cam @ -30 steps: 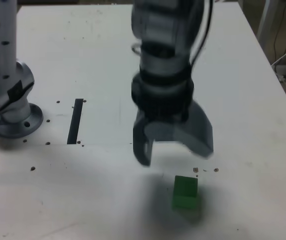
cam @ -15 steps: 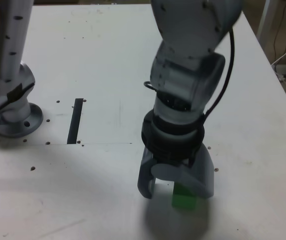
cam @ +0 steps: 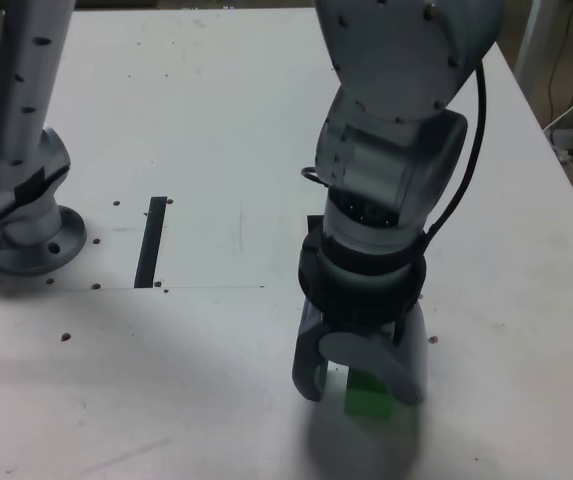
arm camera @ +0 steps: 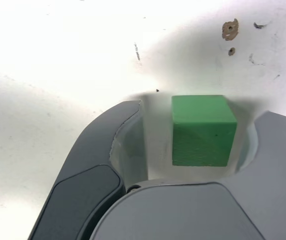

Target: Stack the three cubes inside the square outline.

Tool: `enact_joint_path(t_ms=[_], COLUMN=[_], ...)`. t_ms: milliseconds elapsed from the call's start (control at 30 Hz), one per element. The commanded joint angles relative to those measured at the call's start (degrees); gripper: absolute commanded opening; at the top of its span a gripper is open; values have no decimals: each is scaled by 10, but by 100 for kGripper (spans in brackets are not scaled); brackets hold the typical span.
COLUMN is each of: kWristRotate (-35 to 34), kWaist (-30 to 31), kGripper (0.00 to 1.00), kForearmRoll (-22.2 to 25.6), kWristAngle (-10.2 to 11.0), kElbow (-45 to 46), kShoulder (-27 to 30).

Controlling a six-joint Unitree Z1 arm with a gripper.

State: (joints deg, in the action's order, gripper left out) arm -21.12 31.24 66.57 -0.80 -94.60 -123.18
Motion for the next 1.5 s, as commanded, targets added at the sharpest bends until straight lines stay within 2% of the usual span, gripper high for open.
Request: enact_joint_path(t_ms=[0,533,733,867,1200,1467], kWristRotate=[2,3,3,3,40,86], kWaist=[-2,-4,-5,-15,-95,-168], kGripper=[51,40,33,33,33,33], kForearmRoll=[-2,-20,-6,14,87,115], kWristAngle=[-2,-4,6,15,32,52], kElbow=[1,7,8,5,-15,-37], kShoulder=[-5,-13,10,39,114,115])
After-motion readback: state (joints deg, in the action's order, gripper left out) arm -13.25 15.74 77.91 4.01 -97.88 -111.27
